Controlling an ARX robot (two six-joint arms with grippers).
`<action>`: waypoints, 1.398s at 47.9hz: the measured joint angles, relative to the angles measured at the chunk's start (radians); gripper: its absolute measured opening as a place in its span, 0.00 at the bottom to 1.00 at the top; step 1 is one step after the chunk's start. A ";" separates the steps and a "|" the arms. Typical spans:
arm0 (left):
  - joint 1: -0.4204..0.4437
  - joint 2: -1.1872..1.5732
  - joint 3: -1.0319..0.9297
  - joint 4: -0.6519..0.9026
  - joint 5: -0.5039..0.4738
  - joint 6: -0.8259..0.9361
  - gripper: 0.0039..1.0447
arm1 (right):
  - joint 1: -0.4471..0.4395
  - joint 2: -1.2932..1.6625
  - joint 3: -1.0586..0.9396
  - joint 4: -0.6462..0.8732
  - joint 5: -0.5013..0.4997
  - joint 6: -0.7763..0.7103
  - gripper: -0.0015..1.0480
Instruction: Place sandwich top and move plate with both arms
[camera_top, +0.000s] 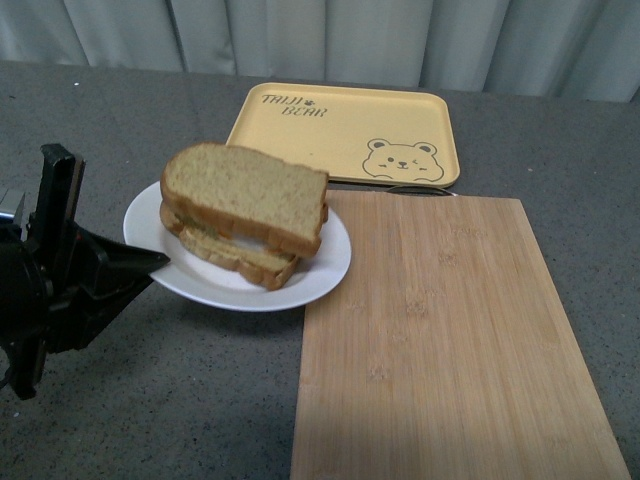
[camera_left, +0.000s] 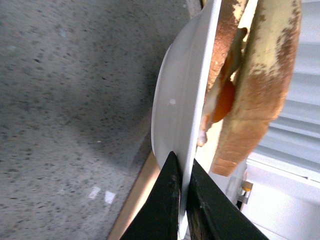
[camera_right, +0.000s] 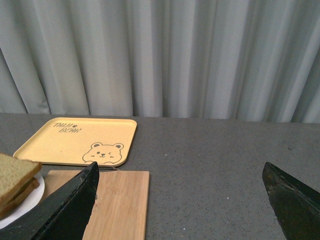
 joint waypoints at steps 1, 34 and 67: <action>-0.006 -0.003 0.004 0.003 0.000 -0.012 0.03 | 0.000 0.000 0.000 0.000 0.000 0.000 0.91; -0.199 0.274 0.664 -0.286 -0.174 -0.266 0.03 | 0.000 0.000 0.000 0.000 0.000 0.000 0.91; -0.180 0.482 1.100 -0.565 -0.198 -0.319 0.35 | 0.000 0.000 0.000 0.000 0.000 0.000 0.91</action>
